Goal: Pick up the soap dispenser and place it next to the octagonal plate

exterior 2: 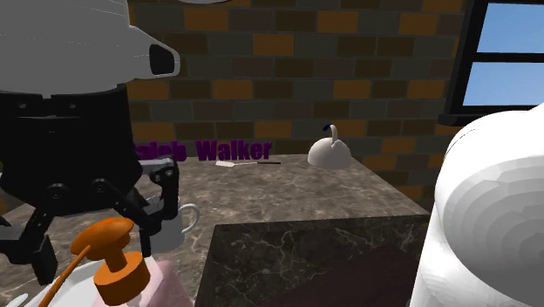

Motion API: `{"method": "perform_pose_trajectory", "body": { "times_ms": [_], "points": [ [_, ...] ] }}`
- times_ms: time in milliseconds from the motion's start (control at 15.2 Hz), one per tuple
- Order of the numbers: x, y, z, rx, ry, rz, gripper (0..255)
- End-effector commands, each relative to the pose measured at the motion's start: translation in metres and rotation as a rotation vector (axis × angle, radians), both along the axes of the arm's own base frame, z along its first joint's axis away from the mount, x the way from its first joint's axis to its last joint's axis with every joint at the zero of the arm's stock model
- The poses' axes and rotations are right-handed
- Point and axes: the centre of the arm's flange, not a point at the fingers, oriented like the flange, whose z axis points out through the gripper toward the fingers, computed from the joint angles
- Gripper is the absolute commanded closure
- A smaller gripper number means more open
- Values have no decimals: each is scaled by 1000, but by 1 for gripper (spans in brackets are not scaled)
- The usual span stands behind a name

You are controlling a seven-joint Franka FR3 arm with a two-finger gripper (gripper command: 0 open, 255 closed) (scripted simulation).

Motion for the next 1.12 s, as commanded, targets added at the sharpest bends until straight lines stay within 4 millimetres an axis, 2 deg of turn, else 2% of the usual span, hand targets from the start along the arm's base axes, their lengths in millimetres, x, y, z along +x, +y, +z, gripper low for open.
{"method": "perform_pose_trajectory", "body": {
  "times_ms": [0, 264, 528, 1056],
  "points": [
    [0, 0, 0, 0, 0, 0, 0],
    [0, 0, 0, 0, 0, 0, 0],
    [-9, -3, 49, 0, 0, 0, 0],
    [-9, -3, 49, 0, 0, 0, 0]
  ]
}}
